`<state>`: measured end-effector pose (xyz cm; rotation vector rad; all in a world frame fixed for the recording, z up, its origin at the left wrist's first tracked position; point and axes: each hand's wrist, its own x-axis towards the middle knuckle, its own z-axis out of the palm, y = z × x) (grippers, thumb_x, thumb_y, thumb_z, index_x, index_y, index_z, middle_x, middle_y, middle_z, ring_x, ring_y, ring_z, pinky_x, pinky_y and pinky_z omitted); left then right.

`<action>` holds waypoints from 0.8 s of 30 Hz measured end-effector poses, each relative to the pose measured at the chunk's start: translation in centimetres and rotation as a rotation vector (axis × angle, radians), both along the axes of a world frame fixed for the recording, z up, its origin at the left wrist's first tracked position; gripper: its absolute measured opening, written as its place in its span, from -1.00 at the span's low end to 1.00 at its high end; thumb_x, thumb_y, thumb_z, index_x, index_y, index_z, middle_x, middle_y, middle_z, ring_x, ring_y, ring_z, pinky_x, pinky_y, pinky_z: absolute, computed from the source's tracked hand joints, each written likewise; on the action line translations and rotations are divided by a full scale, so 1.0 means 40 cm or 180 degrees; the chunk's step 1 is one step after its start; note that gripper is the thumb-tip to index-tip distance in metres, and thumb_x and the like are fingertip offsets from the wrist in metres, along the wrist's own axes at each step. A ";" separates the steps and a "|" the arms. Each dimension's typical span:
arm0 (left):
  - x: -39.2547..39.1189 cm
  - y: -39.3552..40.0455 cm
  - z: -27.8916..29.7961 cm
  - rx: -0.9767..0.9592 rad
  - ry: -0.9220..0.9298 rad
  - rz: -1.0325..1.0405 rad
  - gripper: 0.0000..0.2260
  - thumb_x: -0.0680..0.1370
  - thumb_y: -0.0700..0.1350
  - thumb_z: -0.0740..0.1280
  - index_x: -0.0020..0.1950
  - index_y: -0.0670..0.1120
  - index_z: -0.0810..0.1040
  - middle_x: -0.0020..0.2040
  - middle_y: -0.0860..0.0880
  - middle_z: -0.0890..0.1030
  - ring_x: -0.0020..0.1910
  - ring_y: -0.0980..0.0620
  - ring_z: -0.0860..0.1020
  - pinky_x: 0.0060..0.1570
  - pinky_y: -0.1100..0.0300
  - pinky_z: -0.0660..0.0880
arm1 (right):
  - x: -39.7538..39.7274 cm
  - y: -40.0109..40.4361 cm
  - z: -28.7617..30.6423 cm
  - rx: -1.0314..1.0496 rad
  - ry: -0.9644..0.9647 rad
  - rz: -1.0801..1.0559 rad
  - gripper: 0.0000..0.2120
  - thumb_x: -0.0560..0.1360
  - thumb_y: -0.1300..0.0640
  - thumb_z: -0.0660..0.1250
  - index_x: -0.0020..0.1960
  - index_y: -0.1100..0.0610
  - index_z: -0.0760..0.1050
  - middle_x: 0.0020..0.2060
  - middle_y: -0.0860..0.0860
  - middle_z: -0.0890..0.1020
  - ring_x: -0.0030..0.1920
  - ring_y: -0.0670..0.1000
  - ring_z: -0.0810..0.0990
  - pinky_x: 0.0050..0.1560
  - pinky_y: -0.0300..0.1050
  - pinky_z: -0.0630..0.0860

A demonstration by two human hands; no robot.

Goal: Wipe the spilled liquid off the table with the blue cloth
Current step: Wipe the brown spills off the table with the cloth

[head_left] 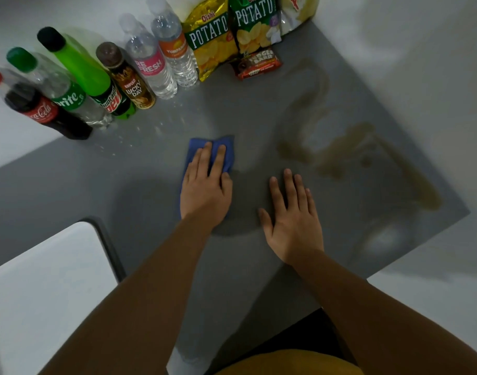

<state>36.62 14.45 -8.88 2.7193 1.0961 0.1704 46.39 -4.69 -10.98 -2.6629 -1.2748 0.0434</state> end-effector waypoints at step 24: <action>0.197 -0.067 0.023 -0.0871 -0.0133 0.0042 -0.46 0.67 0.07 0.06 0.66 0.05 0.06 0.67 -0.08 0.03 0.64 -0.07 -0.04 0.60 0.02 -0.07 | 0.015 -0.001 0.060 -0.0330 0.0731 0.0114 -0.34 0.69 -0.27 -0.06 0.69 0.02 -0.05 0.68 0.09 -0.11 0.67 0.10 -0.19 0.64 0.03 -0.18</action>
